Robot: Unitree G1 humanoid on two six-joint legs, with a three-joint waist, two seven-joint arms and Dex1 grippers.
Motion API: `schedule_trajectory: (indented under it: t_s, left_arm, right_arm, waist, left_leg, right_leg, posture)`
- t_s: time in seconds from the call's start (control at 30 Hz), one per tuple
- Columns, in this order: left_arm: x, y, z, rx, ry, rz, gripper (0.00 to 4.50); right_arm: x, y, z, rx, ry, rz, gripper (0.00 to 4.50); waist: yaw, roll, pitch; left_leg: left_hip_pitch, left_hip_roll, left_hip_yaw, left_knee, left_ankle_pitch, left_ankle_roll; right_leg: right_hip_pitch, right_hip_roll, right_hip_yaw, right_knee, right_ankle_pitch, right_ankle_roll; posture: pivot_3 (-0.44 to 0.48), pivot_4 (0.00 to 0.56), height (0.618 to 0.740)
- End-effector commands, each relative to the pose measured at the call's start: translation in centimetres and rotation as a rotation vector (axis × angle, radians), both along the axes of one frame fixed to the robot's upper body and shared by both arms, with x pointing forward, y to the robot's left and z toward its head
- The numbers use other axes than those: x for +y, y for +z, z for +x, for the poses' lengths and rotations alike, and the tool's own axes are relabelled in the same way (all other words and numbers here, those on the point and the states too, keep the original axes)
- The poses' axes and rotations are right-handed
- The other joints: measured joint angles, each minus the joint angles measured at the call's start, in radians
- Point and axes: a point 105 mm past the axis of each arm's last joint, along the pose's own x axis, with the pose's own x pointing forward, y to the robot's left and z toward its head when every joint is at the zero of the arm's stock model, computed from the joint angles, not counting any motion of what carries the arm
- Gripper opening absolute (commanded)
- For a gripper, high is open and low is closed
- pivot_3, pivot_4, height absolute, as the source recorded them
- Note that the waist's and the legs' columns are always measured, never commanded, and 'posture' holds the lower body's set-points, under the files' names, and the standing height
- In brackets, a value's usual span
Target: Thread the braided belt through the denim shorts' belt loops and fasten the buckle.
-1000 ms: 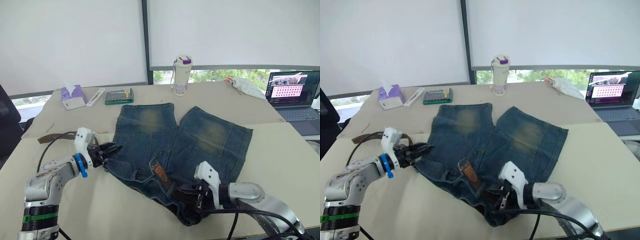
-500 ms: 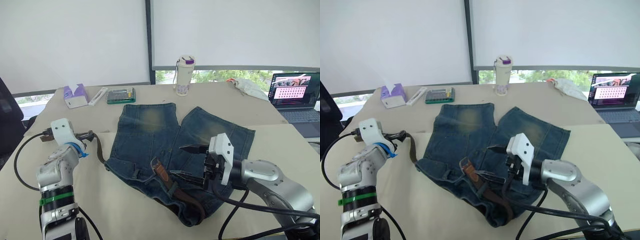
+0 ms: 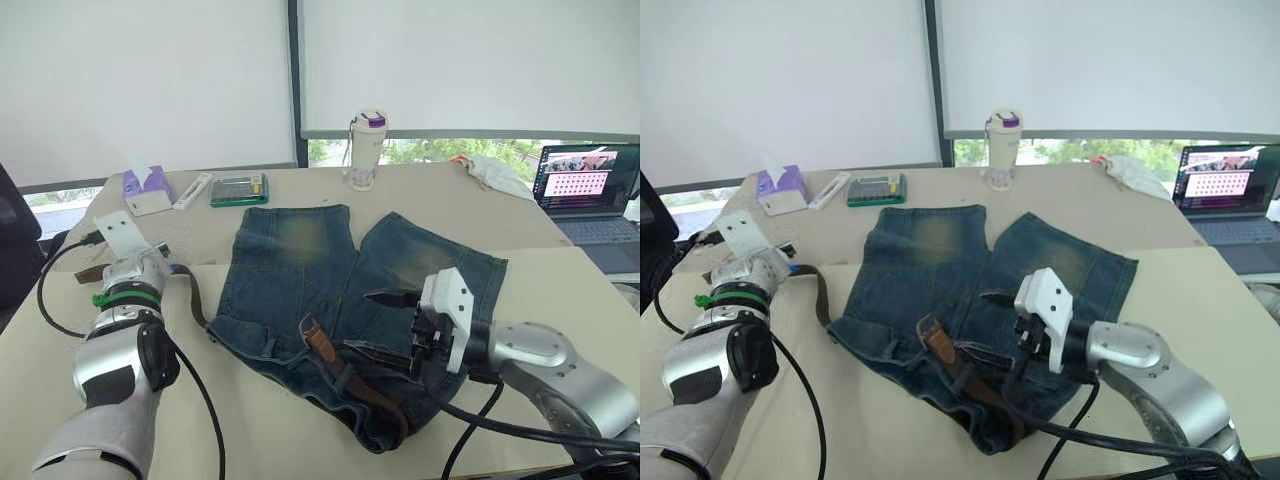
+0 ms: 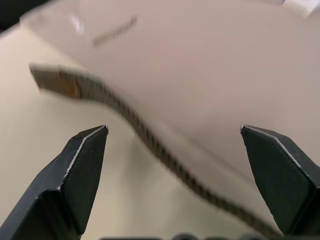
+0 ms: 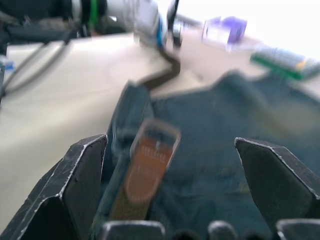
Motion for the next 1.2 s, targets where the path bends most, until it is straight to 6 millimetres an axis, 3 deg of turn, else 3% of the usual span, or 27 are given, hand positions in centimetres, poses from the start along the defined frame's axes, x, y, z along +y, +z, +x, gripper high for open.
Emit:
schedule_trajectory:
  t_s: [0.03, 0.1, 0.33, 0.53, 0.63, 0.7, 0.8, 0.83, 0.93, 1.1, 1.2]
  left_arm:
    - [1.5, 1.1, -0.5, -0.044, 0.091, -0.022, 4.5]
    - [2.0, 1.0, -0.8, -0.061, 0.102, -0.003, 4.24]
    - [2.7, 0.9, -0.8, -0.114, 0.062, 0.016, 1.93]
    - [4.9, 1.5, -1.5, -0.214, -0.02, 0.144, 0.02]
    - [3.4, 4.6, -0.7, -0.468, -0.321, 0.273, 0.02]
    - [1.7, 6.5, -1.0, -0.491, -0.516, 0.456, 0.02]
    - [-3.8, 7.7, -3.4, -0.439, -0.954, 0.767, 0.02]
    - [-6.0, 7.8, -4.8, -0.427, -1.122, 0.883, 0.02]
    - [-9.9, 7.5, -7.5, -0.418, -1.407, 1.014, 0.02]
    - [-14.5, 6.3, -9.6, -0.423, -1.761, 1.288, 0.02]
    - [-15.8, 5.5, -9.5, -0.451, -1.869, 1.421, 0.02]
  right_arm:
    - [0.4, 2.7, -1.1, -0.085, 0.048, 0.05, 4.49]
    - [0.4, 2.7, -1.0, -0.086, 0.046, 0.032, 4.5]
    - [0.2, 1.6, -0.7, -0.062, 0.007, -0.023, 4.5]
    - [0.1, 0.6, -0.3, -0.022, -0.018, -0.024, 4.5]
    - [-0.1, -0.5, 0.0, 0.018, -0.034, -0.054, 4.5]
    - [-0.3, -1.0, 0.3, 0.038, -0.054, -0.066, 4.5]
    - [0.1, -2.4, 1.4, 0.069, -0.096, -0.091, 4.5]
    - [0.3, -2.8, 2.0, 0.085, -0.119, -0.096, 4.5]
    - [0.9, -3.5, 3.5, 0.109, -0.19, -0.093, 4.5]
    - [3.4, -3.0, 3.7, 0.181, -0.175, 0.01, 4.5]
    - [4.7, -1.5, 3.7, 0.279, -0.139, 0.143, 4.5]
  waist:
    - [0.0, -0.001, -0.001]
    - [0.002, -0.005, -0.002]
    - [0.008, -0.006, -0.002]
    - [0.002, -0.006, -0.002]
    - [-0.001, -0.005, -0.002]
    - [0.001, -0.006, -0.002]
    - [0.0, -0.006, -0.003]
    - [0.0, -0.006, -0.003]
    - [0.008, -0.001, -0.003]
    - [0.005, 0.001, -0.003]
    - [0.002, 0.001, -0.003]
  left_leg:
    - [0.0, 0.001, 0.0, -0.001, 0.0, -0.001]
    - [0.0, 0.001, 0.001, -0.005, 0.003, -0.004]
    - [-0.003, 0.0, 0.002, -0.006, 0.006, -0.009]
    - [-0.003, 0.001, 0.003, -0.007, 0.006, -0.009]
    - [-0.002, 0.002, 0.003, -0.008, 0.006, -0.009]
    - [-0.003, 0.003, 0.003, -0.008, 0.007, -0.01]
    - [-0.003, 0.004, 0.003, -0.008, 0.006, -0.009]
    - [-0.003, 0.004, 0.003, -0.008, 0.006, -0.008]
    - [-0.003, 0.004, 0.004, -0.009, 0.002, -0.002]
    - [-0.003, 0.005, 0.004, -0.009, 0.003, -0.001]
    - [-0.003, 0.004, 0.005, -0.009, 0.003, -0.001]
  right_leg:
    - [-0.001, 0.0, 0.0, 0.0, 0.0, 0.0]
    - [-0.004, 0.0, 0.0, 0.001, 0.0, 0.0]
    - [-0.008, -0.002, 0.0, 0.002, 0.002, -0.002]
    - [-0.009, -0.001, 0.0, 0.003, 0.002, -0.002]
    - [-0.009, 0.0, 0.0, 0.003, 0.002, -0.003]
    - [-0.009, 0.0, 0.001, 0.002, 0.003, -0.004]
    - [-0.009, 0.0, 0.002, 0.001, 0.004, -0.005]
    - [-0.009, -0.001, 0.003, 0.001, 0.004, -0.005]
    - [-0.009, -0.002, 0.003, 0.0, 0.004, -0.006]
    - [-0.009, 0.0, 0.002, -0.001, 0.004, -0.007]
    - [-0.009, 0.001, 0.002, -0.001, 0.004, -0.007]
  posture:
    - [0.0, 0.15, 0.74]
    - [0.0, 0.15, 0.74]
    - [0.0, 0.15, 0.74]
    - [0.0, 0.15, 0.74]
    - [0.0, 0.15, 0.74]
    - [0.0, 0.15, 0.74]
    - [0.0, 0.15, 0.74]
    - [0.0, 0.15, 0.74]
    - [0.0, 0.15, 0.74]
    - [0.0, 0.15, 0.74]
    - [0.0, 0.15, 0.74]
